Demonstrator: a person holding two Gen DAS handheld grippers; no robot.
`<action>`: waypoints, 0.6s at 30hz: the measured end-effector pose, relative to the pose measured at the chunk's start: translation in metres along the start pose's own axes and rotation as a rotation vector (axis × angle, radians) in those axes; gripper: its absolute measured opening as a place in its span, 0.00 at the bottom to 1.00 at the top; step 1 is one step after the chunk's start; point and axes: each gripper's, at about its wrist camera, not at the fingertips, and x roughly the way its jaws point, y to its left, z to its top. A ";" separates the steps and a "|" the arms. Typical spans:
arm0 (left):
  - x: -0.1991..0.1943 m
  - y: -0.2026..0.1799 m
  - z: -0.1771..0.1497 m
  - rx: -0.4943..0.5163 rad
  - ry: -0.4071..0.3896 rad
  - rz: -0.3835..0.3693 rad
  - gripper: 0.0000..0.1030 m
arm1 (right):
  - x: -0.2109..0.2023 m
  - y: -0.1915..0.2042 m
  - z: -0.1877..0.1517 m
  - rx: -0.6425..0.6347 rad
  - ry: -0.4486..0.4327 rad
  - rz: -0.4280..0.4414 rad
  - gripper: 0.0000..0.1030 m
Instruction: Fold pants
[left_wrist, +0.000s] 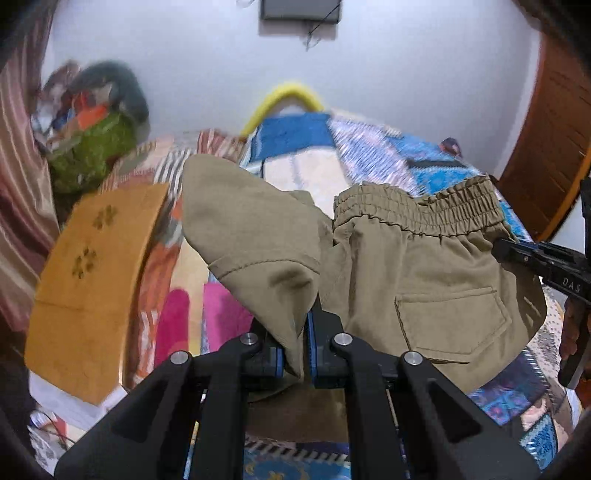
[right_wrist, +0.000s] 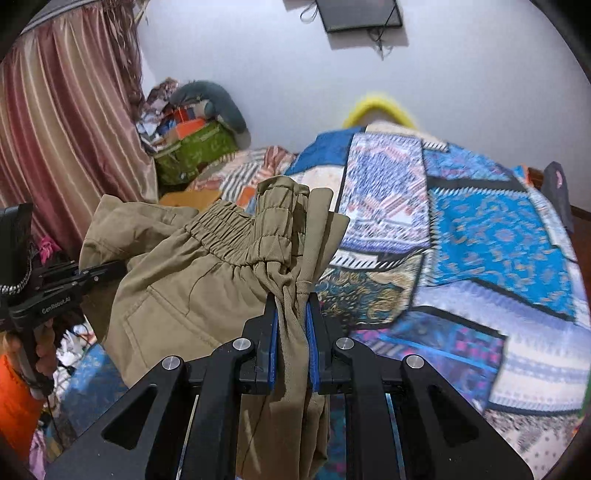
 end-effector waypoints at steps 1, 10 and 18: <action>0.012 0.007 -0.004 -0.018 0.030 -0.004 0.09 | 0.008 0.000 -0.002 -0.006 0.017 0.000 0.12; 0.070 0.042 -0.049 -0.027 0.155 0.076 0.38 | 0.064 -0.007 -0.026 -0.053 0.160 -0.032 0.15; 0.048 0.077 -0.072 -0.093 0.186 0.183 0.39 | 0.043 -0.009 -0.032 -0.071 0.177 -0.080 0.26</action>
